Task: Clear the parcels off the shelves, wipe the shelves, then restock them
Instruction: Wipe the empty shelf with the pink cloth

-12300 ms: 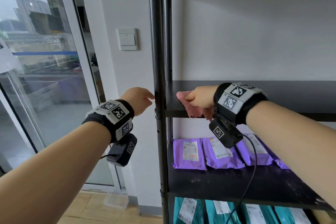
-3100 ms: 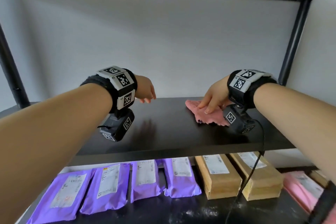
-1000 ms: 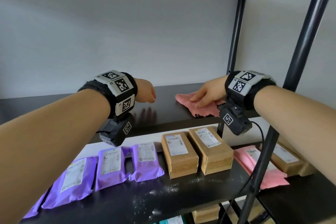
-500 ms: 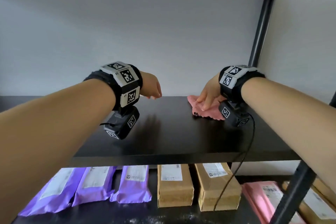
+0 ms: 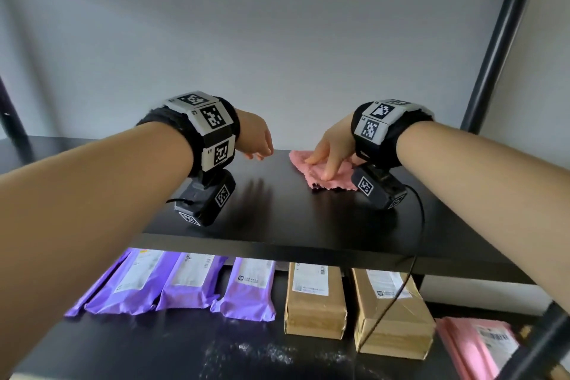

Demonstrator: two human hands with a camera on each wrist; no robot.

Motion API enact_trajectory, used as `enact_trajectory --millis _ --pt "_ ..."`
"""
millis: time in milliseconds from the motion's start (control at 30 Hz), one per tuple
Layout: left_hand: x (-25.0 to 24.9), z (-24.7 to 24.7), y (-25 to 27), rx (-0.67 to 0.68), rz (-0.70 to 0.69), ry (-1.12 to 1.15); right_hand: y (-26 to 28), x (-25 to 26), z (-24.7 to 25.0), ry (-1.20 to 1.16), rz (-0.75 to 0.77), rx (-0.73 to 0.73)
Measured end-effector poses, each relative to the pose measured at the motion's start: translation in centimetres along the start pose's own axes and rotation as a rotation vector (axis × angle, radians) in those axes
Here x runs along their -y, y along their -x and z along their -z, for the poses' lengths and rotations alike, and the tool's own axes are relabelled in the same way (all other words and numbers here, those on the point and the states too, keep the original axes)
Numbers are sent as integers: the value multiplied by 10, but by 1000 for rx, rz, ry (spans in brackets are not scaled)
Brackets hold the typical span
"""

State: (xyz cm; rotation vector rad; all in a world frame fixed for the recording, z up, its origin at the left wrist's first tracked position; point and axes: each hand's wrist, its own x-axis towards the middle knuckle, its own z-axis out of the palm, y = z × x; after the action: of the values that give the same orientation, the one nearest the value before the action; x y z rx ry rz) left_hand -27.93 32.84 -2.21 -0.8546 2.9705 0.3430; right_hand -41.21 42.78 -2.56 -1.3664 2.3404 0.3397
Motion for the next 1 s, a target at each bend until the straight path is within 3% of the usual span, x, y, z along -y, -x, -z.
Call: enact_trajectory --millis 200,533,600,700,800,1000 --pt "11 0 29 4 -28 37 28 27 -13 128 25 8" --pt "63 -13 103 -23 -140 -108 95 90 -55 -180 30 -38" --pt "73 -20 116 -40 -183 -164 103 106 -66 -118 14 -120" --pt "86 -34 129 -39 -236 -251 108 134 -93 20 -17 -354" --pt "94 -48 139 -77 -283 -275 112 155 -126 -151 -46 -603" --pt "107 -75 145 -149 -337 -156 106 139 -161 -189 -156 -775"
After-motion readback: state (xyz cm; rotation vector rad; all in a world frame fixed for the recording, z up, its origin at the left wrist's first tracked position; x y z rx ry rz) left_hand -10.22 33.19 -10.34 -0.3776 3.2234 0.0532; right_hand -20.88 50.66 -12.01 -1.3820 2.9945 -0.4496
